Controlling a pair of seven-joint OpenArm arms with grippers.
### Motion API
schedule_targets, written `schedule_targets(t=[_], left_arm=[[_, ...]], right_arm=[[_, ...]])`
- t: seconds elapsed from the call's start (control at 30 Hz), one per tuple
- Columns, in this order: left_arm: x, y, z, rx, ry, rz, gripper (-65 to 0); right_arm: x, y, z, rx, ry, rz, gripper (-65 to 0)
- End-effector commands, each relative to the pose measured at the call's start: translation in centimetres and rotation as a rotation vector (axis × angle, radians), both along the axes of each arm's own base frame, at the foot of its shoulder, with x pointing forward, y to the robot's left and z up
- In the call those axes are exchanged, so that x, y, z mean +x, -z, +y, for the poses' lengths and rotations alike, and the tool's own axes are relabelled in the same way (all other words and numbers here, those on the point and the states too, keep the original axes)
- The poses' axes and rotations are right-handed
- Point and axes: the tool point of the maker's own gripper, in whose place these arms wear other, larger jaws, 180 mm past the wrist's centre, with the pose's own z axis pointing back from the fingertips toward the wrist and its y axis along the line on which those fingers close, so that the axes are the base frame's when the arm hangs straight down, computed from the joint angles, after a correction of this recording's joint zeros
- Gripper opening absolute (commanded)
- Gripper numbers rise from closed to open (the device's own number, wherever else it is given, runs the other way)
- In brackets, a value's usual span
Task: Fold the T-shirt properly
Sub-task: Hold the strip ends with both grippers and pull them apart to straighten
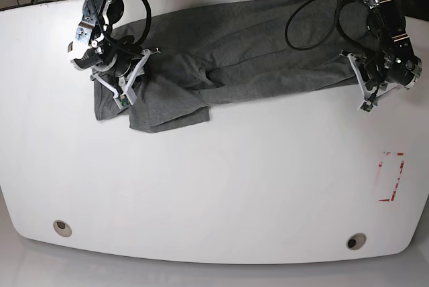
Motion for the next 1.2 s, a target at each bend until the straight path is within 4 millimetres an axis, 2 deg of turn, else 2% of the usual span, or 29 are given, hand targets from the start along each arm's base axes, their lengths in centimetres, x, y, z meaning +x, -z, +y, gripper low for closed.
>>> schedule_targets(t=[0.0, 0.4, 0.6, 0.7, 0.9, 1.17], left_arm=[[0.7, -1.0, 0.5, 0.016, 0.0, -0.031, -63.9], [0.8, -1.0, 0.4, 0.016, 0.004, -0.032, -63.9], [1.7, -1.5, -0.2, 0.021, 0.034, -0.05, -63.7], [1.9, -1.9, 0.4, 0.05, 0.048, -0.049, -63.7], [2.9, -2.7, 0.4, 0.052, 0.051, -0.076, -63.7], [3.1, -3.2, 1.3, 0.077, 0.052, -0.081, -63.7]], right_arm=[[0.6, -1.3, -0.4, -0.023, -0.006, -0.041, -64.4], [1.1, -5.3, -1.0, -0.106, -0.027, -0.138, -65.0], [0.8, -6.0, -1.4, -0.137, -0.031, -0.131, -65.0], [0.7, -6.7, -2.4, -0.164, -0.017, -0.143, -65.0], [0.4, -7.0, -4.2, -0.197, 0.015, -0.132, -65.0], [-0.2, -6.9, -6.1, -0.249, 0.03, -0.094, -65.0]])
